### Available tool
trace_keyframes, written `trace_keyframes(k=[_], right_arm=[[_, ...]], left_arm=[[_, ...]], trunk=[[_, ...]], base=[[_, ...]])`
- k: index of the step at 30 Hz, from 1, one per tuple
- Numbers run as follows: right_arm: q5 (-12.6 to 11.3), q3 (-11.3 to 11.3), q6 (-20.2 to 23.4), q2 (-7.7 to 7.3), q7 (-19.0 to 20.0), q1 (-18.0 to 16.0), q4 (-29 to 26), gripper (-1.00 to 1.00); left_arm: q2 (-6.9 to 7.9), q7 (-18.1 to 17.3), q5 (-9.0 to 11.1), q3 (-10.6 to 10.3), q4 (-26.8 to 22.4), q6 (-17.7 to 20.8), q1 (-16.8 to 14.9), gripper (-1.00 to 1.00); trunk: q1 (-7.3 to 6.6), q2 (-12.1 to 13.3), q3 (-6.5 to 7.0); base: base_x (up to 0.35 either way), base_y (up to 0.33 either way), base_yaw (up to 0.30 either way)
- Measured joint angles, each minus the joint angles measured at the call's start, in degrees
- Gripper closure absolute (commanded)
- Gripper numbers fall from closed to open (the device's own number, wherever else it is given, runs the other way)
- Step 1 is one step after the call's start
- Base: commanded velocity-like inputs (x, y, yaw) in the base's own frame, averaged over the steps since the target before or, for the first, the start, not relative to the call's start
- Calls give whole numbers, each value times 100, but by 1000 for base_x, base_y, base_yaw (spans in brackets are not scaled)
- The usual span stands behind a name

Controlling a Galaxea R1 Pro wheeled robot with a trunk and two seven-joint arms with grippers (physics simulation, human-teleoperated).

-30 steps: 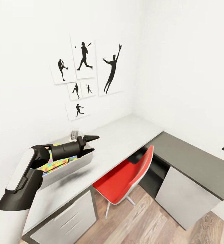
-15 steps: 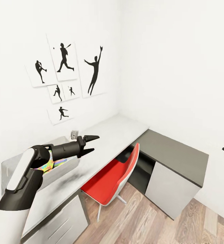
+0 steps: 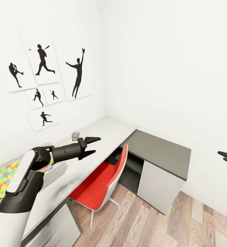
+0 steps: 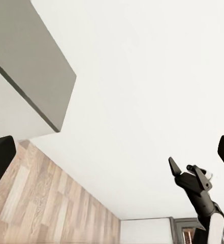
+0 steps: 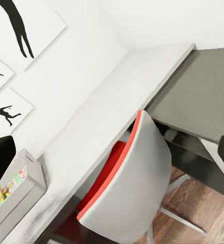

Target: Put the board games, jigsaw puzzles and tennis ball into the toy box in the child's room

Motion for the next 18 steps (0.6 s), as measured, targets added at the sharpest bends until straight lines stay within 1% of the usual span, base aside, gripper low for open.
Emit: trace_keyframes(k=[1,2,4,5,6,7,9,10,12,13,14,15,17,18], right_arm=[[0,79,0,-1,-61,-7,0,-100],[-2,82,0,-1,-64,-7,0,-100],[-4,253,1,0,-201,-23,0,-100],[-6,256,1,0,-203,-23,0,-100],[-5,355,2,1,-281,-35,0,-100],[-7,358,2,1,-283,-36,0,-100],[-8,594,3,2,-471,-77,0,-100],[-10,598,3,2,-475,-78,0,-100],[-13,857,4,3,-727,-147,0,-100],[-15,861,4,3,-732,-149,0,-100],[-16,980,4,5,-882,-193,0,-100],[-17,984,4,5,-887,-194,0,-100],[-15,1176,3,8,-1218,-278,0,-100],[-18,1179,4,8,-1225,-279,0,-100]], left_arm=[[0,1,0,0,0,1,0,-100],[0,1,0,0,0,1,0,-100],[-1,2,0,0,0,3,-1,-100],[-1,2,0,0,0,3,-1,-100],[0,2,-1,0,0,2,0,-100],[0,2,0,0,0,2,0,-100],[-1,1,-1,0,0,3,1,-100],[-1,1,0,0,0,2,1,-100],[-1,0,-1,0,0,2,1,-100],[-1,0,0,0,0,2,1,-100],[0,1,-1,0,0,2,1,-100],[0,1,-1,0,0,1,1,-100],[-1,2,-1,0,0,3,0,-100],[-1,2,0,0,0,3,0,-100]], trunk=[[0,0,3],[0,0,7],[0,0,13],[0,0,17],[0,0,20],[0,0,23],[0,0,30],[0,0,33],[0,0,40],[0,0,44],[0,0,47],[0,0,50],[0,0,57],[0,0,60]], base=[[0,0,-273],[0,0,-273],[0,0,-273],[0,0,-273],[0,0,-273],[0,0,-273],[0,0,-273],[0,0,-273],[0,0,-273],[0,0,-273],[0,0,-273],[0,0,-273],[0,0,-273],[0,0,-273]])
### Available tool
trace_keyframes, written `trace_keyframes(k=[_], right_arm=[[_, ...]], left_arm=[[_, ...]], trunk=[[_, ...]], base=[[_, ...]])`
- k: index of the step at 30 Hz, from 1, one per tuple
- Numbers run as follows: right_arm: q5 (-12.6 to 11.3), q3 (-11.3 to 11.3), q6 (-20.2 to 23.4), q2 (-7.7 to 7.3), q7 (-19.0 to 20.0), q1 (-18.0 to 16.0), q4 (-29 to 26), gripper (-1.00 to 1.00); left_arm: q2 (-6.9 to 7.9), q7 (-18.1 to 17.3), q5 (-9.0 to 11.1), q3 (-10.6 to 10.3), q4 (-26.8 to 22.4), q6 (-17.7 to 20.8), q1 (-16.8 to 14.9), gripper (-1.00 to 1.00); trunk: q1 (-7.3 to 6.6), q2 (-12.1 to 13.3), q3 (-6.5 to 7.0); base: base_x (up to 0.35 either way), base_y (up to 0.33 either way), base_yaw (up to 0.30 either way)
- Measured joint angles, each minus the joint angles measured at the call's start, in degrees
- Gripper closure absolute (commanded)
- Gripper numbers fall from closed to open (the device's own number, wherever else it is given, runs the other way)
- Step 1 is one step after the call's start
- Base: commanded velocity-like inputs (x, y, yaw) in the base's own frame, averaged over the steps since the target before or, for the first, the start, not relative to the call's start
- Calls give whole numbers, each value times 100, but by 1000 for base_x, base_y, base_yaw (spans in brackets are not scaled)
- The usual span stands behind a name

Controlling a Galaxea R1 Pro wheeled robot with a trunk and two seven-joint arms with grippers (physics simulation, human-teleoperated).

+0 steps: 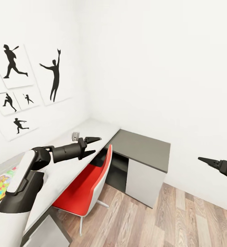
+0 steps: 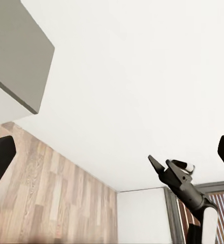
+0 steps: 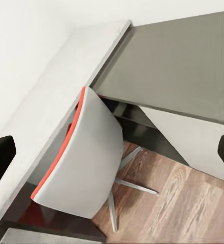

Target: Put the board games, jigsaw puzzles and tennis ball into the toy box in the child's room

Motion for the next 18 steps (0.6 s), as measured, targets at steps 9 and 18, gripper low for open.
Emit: trace_keyframes(k=[9,18], right_arm=[[-7,294,-2,4,-816,-133,0,-100],[8,538,-3,7,-1136,-179,2,-100]], left_arm=[[-1,-1,0,0,0,2,-3,-100],[-2,1,0,0,-1,2,-2,-100]], trunk=[[0,0,30],[0,0,60]], base=[[0,0,-273],[0,0,-272]])
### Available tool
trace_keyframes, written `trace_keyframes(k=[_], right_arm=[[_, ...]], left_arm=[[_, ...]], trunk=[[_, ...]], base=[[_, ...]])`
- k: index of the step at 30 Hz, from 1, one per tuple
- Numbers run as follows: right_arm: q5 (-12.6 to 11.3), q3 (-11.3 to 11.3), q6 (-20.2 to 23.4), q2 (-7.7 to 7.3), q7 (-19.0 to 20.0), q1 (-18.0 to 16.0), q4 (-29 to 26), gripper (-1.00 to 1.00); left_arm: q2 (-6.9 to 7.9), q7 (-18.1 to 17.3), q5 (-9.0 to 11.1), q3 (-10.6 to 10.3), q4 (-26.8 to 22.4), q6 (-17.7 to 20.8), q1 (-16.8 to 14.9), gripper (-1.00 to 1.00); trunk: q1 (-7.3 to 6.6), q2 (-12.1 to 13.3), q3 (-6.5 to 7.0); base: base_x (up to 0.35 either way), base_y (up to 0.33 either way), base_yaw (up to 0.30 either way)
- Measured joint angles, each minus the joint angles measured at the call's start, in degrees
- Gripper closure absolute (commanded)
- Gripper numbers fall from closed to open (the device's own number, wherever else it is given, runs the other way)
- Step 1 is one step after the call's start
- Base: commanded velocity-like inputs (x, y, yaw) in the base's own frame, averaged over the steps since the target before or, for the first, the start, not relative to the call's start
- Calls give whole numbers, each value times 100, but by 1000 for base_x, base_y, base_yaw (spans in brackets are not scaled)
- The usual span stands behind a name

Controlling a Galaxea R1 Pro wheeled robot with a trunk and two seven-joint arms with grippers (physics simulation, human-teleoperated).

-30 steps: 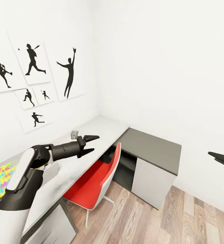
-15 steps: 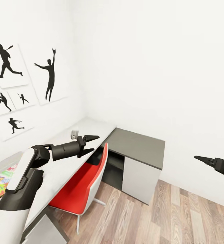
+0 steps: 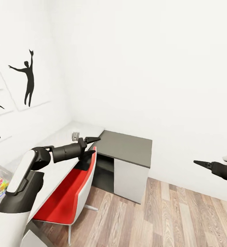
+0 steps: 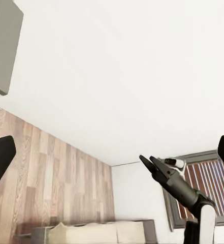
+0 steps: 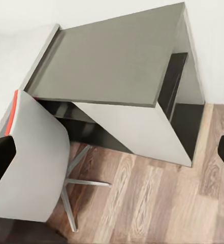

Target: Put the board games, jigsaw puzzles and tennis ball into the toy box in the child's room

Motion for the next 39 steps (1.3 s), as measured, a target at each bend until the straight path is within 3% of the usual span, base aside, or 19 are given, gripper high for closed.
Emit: trace_keyframes(k=[6,9,11,14,17,18,20,21,23,31,39], right_arm=[[120,136,-1,53,-330,-80,17,-100],[267,202,-2,156,-581,-155,34,-100],[423,287,-1,309,-869,-225,45,-100],[498,344,0,404,-1016,-254,49,-100],[649,595,3,691,-1363,-304,57,-100],[661,599,4,693,-1367,-306,57,-100],[721,851,4,863,-1542,-324,60,-100],[737,857,5,865,-1545,-325,60,-100],[827,1136,5,1000,-1696,-337,62,-100],[1162,1628,7,1216,-1945,-348,64,-100],[1316,1808,8,1346,-1996,-338,65,-100]], left_arm=[[0,-1,0,0,1,1,0,-100],[0,-4,0,0,-2,1,2,-100],[0,-2,0,0,-4,1,2,-100],[0,-2,0,0,-3,1,3,-100],[0,-2,0,0,-5,1,1,-100],[0,-2,0,0,-5,1,2,-100],[0,-3,-1,0,-4,1,2,-100],[0,-2,0,0,-4,1,3,-100],[0,-2,0,0,-2,1,1,-100],[0,-1,-1,0,-4,1,4,-100],[0,0,-55,-18,-5,1,-3,-100]], trunk=[[0,0,20],[0,0,30],[0,1,37],[0,0,48],[0,1,60],[0,0,65],[0,1,73],[0,0,78],[0,1,88],[0,1,126],[-1,2,143]], base=[[0,0,-272],[0,0,-272],[0,0,-272],[0,0,-272],[0,0,-271],[0,0,-268],[0,0,-266],[0,0,-264],[0,0,-262],[0,0,-225],[0,-94,-87]])
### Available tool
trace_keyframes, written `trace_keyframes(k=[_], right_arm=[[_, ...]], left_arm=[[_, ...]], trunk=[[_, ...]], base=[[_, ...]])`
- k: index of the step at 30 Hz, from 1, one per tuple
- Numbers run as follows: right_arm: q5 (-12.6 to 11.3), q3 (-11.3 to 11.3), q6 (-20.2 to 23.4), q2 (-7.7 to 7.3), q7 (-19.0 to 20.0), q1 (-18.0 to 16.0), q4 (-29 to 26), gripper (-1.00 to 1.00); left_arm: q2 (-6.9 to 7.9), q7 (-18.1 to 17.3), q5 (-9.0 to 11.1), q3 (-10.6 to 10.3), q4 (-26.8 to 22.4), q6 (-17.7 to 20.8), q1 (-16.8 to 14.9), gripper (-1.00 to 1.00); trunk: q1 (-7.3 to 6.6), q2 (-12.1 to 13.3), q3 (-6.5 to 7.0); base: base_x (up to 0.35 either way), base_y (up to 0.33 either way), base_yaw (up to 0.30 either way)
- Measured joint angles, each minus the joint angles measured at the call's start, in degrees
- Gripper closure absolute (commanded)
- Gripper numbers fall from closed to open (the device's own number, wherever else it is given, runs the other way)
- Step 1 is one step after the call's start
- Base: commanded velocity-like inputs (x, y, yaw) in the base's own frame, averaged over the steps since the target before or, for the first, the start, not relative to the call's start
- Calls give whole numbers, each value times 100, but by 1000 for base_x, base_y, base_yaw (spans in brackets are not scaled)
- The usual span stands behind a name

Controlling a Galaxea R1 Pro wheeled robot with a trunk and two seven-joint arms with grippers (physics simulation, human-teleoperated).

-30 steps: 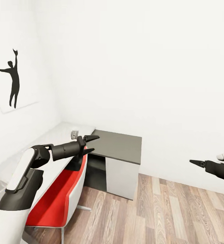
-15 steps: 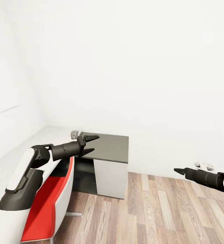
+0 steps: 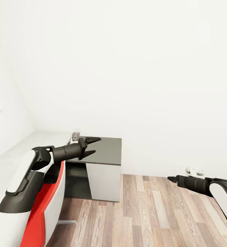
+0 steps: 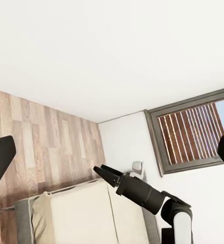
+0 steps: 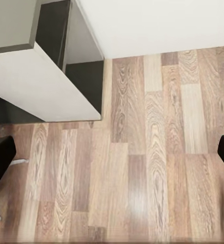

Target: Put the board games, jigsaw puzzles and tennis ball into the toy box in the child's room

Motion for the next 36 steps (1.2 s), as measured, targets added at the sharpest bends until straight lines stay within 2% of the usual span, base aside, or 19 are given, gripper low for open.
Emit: trace_keyframes(k=[4,9,17,20,24,36], right_arm=[[31,20,1,25,-3,7,5,-100],[56,48,-57,51,-2,22,28,-100],[61,127,-342,62,3,38,152,-100],[62,226,-398,68,7,39,231,-100],[67,507,-488,73,7,39,389,-100],[73,783,-562,108,0,43,445,-100]], left_arm=[[0,0,-92,-80,1,0,-16,-100],[0,0,-269,-276,3,-1,-67,-100],[0,0,-364,-383,5,-1,-104,-100],[0,0,-380,-401,5,-1,-111,-100],[1,0,-397,-419,5,-3,-117,-100],[2,4,-418,-404,37,-14,-115,-100]], trunk=[[0,0,4],[0,0,6],[0,0,7],[0,0,7],[0,-1,7],[0,-1,21]], base=[[0,-201,-35],[0,-238,-18],[0,-262,-7],[0,-271,-3],[0,-227,-1],[0,-85,-39]])
